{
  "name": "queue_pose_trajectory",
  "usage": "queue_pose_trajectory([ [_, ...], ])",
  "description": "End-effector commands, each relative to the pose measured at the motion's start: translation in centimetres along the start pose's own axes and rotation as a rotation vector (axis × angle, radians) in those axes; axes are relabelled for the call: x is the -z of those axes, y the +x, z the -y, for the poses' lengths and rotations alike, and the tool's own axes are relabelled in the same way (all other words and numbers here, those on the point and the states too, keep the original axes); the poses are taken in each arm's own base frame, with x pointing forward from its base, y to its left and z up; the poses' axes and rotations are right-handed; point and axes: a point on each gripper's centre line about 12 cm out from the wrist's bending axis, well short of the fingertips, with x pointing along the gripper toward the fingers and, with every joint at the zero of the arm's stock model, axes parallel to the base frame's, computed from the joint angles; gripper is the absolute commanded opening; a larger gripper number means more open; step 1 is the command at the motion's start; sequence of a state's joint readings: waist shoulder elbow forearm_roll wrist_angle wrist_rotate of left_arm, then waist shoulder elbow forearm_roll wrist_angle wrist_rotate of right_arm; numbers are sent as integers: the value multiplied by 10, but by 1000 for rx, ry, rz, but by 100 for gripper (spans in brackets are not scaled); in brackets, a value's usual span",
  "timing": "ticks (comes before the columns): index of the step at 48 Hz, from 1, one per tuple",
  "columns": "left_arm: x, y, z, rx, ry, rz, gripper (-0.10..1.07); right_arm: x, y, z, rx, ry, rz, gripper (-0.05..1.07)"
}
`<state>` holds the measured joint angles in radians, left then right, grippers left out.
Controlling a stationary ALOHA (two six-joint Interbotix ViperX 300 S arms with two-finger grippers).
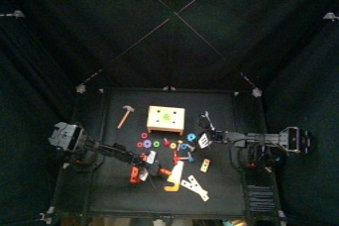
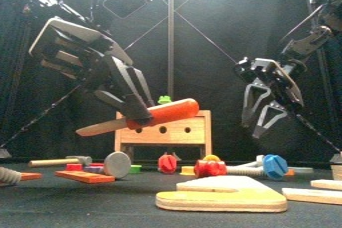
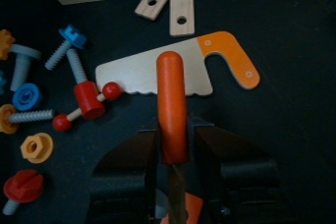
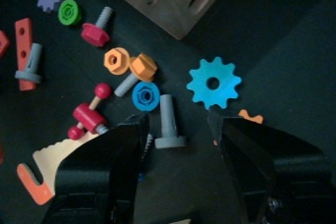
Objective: Hand over nail file to right hand
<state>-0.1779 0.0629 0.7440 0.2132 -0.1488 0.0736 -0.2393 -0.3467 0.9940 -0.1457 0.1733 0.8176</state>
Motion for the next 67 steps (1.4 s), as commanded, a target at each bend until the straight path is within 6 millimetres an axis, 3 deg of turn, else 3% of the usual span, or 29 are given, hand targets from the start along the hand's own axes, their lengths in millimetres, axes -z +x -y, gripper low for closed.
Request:
queue_pose_trajectory([
  [1,-13,-9,-13,-33,-5,51,54,-9,-6,-18,-51,-49,36,86],
  [19,-10,-29,-72,-174,-96,98,54,-27,-19,-86,-187,-352,127,86],
  [33,0,-36,-112,-274,-170,139,54,-30,-3,-126,-200,-631,160,86],
  [50,-4,-38,-114,-285,-163,192,54,-43,22,-131,-84,-715,137,86],
  [67,1,-36,-111,-279,-167,177,54,-52,12,-135,-53,-735,164,86],
])
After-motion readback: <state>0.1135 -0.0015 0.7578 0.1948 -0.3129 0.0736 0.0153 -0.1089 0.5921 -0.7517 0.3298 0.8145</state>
